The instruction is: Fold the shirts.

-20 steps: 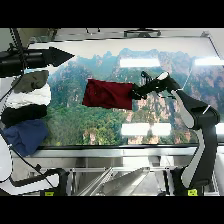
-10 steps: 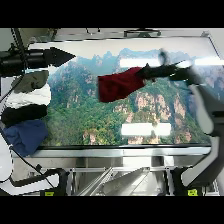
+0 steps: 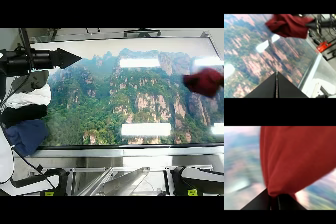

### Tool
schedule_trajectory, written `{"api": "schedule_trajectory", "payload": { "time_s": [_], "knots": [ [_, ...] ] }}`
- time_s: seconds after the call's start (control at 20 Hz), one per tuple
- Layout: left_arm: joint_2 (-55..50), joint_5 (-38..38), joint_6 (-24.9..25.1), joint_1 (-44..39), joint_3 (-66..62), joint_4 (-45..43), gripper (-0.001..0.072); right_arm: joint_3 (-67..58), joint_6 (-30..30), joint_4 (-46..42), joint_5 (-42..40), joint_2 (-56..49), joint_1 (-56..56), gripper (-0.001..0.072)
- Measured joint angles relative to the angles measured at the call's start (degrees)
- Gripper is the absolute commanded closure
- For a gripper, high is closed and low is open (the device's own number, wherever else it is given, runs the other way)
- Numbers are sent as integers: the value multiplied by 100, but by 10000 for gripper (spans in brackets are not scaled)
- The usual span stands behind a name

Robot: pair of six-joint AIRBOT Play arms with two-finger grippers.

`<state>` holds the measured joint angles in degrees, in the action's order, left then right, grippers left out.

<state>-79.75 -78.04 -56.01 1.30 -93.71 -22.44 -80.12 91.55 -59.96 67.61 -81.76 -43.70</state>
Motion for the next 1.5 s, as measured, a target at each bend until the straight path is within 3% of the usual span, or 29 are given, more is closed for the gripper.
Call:
{"api": "schedule_trajectory", "payload": {
  "time_s": [0.15,0.4,0.75,0.8,0.85,0.9,1.0,1.4,1.45,1.5],
  "knots": [
    [0,-26,2,-192,0,-28,705,1150,-175,-468,-92,243,-1185,682],
    [0,-42,0,-481,0,-46,705,2361,-979,-732,-570,245,-2804,681],
    [0,11,0,-780,0,-46,705,2653,-1794,-210,-997,208,-3429,669],
    [2,28,2,-798,0,-46,705,2660,-1838,-162,-1040,208,-3440,524],
    [0,31,0,-809,0,-46,705,2669,-1878,-125,-1051,208,-3447,174],
    [0,46,0,-820,0,-46,705,2671,-1878,-96,-1023,205,-3456,41],
    [2,66,0,-831,0,-44,705,2640,-1759,-96,-752,208,-3469,268],
    [0,15,0,-474,0,-15,705,2328,-328,-1322,1047,1010,-3434,277],
    [0,-9,0,-391,0,-2,705,2315,-232,-1283,1152,1224,-3357,348],
    [0,-17,0,-315,0,0,705,2306,-166,-1150,1226,1436,-3241,639]
  ]
}}
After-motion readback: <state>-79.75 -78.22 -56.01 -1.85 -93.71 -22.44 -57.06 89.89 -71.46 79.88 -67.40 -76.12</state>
